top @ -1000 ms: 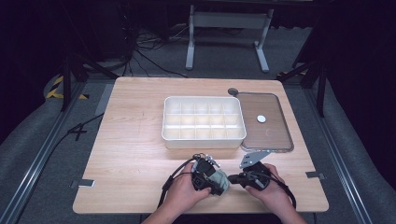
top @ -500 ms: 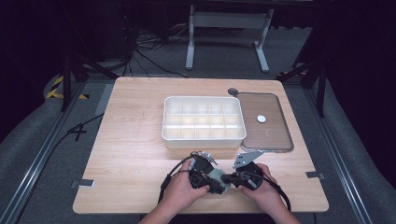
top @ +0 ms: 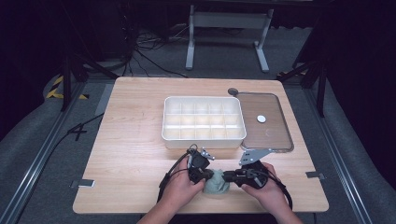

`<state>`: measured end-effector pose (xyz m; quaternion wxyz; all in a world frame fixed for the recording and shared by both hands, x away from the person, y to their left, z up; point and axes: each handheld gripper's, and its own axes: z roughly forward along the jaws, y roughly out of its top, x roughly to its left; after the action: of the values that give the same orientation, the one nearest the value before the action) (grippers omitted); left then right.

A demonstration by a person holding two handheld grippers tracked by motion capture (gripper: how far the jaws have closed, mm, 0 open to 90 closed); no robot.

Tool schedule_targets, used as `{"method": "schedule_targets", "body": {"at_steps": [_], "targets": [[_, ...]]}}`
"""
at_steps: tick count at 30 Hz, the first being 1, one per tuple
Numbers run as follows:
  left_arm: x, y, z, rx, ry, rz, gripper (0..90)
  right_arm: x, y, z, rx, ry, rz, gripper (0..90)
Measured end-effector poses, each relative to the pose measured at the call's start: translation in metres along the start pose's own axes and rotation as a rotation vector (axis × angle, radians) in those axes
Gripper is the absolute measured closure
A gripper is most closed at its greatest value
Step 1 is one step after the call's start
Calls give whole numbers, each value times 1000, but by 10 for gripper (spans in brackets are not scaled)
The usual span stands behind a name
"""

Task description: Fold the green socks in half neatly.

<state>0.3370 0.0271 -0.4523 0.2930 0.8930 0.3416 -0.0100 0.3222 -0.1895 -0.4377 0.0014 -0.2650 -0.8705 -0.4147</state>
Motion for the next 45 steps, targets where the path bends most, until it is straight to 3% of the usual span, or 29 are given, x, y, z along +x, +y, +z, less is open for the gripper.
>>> {"method": "schedule_targets", "body": {"at_steps": [2,4,8,10,13,16,19,22,26,29,31,34,37,45], "targets": [[0,0,0,-5,3,-10,856,6,7,-9,-50,-9,5,778],[0,0,0,-8,1,-21,857,12,9,-5,-42,-10,-11,774],[1,-1,0,-7,-2,-38,858,17,5,17,74,-31,-42,791],[1,-2,-1,-4,-9,-39,858,16,1,23,138,-64,-63,817],[6,-2,-9,-20,-24,-22,823,14,-3,26,141,-76,-79,840],[17,-4,-26,-54,-52,-52,779,14,-3,28,151,-76,-95,853],[28,-10,-31,-28,-64,-57,743,14,-2,28,155,-74,-101,863],[32,-15,-30,-8,-66,-25,743,12,-2,29,154,-68,-105,874],[30,-23,-19,0,-72,80,784,13,0,30,166,-72,-115,892],[26,-24,-15,19,-68,104,791,12,0,31,169,-72,-117,894],[24,-25,-11,14,-91,101,814,11,0,31,170,-68,-116,896],[20,-24,-11,33,-82,115,823,9,1,31,172,-56,-100,897],[18,-23,-10,49,-102,120,837,10,1,31,171,-56,-104,898],[17,-19,-7,34,-89,165,826,8,1,32,167,-48,-97,899]]}}
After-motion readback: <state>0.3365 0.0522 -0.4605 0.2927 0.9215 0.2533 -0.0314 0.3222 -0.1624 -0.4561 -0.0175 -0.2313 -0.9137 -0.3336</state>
